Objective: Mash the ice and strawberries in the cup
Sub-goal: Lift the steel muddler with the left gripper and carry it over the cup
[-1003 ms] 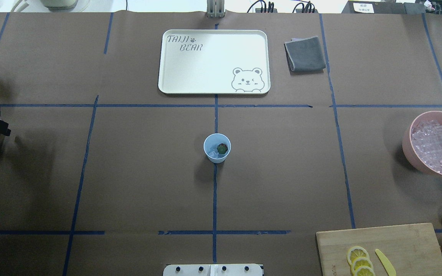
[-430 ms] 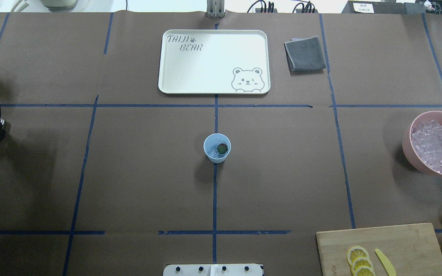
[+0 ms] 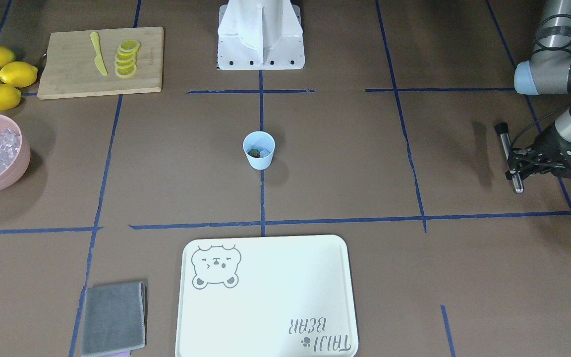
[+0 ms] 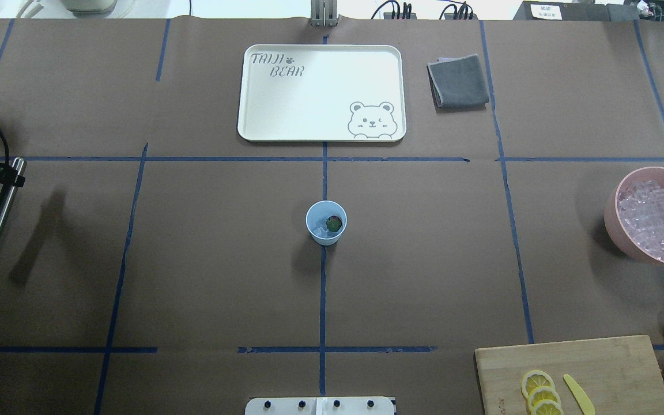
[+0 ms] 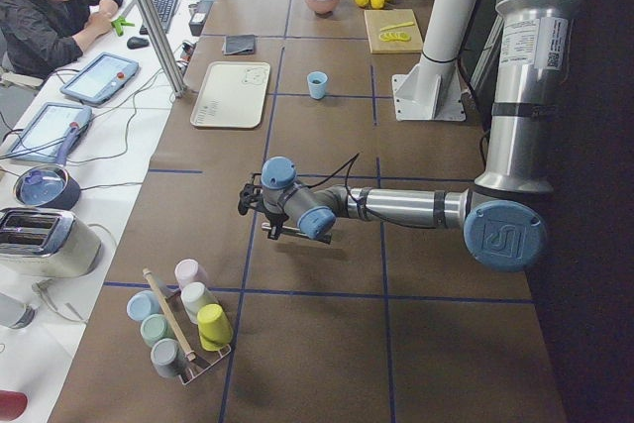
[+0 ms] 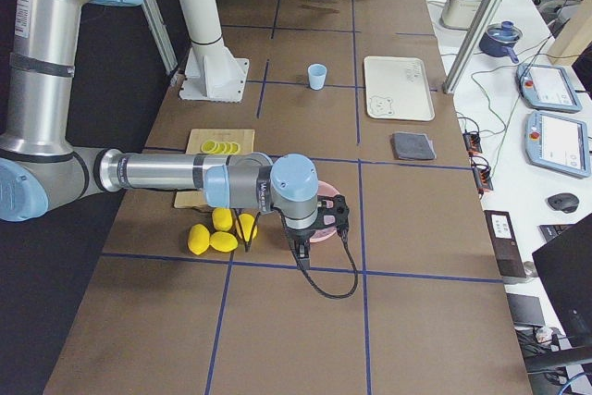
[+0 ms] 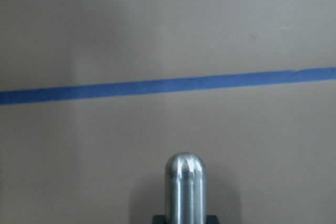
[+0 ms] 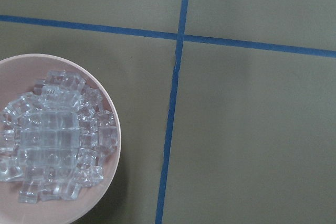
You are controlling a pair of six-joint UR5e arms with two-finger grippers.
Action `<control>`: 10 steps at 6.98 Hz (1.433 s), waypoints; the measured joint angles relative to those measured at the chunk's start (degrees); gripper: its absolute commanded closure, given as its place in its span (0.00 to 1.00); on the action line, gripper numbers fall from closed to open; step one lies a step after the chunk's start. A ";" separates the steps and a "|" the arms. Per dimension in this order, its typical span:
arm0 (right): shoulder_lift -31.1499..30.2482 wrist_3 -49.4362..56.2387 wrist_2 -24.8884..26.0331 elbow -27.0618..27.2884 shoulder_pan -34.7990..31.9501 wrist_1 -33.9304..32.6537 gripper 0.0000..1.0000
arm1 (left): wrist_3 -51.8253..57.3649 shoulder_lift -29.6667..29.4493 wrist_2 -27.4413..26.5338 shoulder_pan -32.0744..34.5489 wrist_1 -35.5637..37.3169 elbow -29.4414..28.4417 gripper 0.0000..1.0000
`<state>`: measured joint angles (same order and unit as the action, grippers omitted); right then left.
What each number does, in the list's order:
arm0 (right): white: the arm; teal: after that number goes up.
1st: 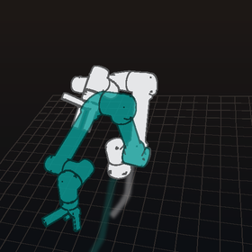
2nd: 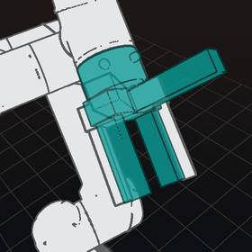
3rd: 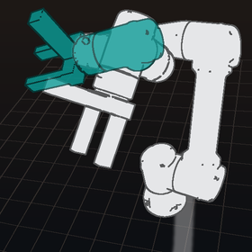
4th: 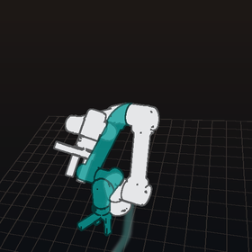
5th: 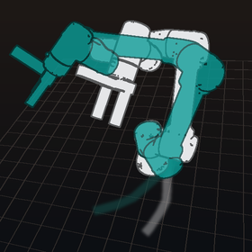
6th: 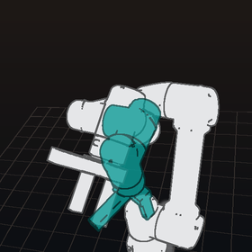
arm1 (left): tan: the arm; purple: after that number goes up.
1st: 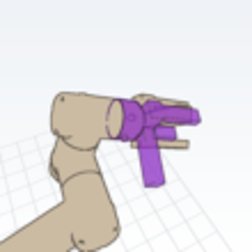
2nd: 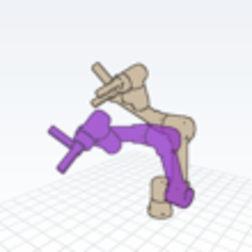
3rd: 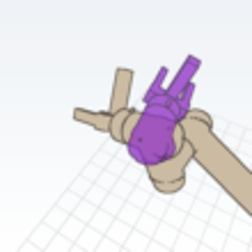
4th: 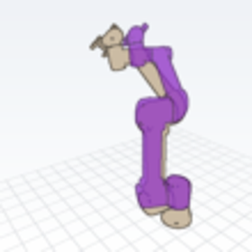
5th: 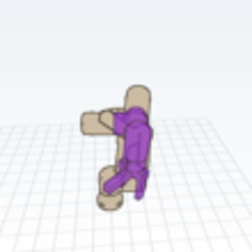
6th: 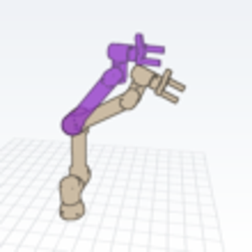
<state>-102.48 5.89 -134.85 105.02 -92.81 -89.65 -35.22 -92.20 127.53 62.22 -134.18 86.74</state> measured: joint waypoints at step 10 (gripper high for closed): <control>0.07 -0.17 -0.06 0.09 0.00 0.00 0.01 | 7.41 -22.84 -25.43 -22.11 -50.17 3.35 1.00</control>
<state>-102.41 5.72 -134.91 105.11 -92.81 -89.65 -27.81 -115.04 102.11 40.11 -184.35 90.09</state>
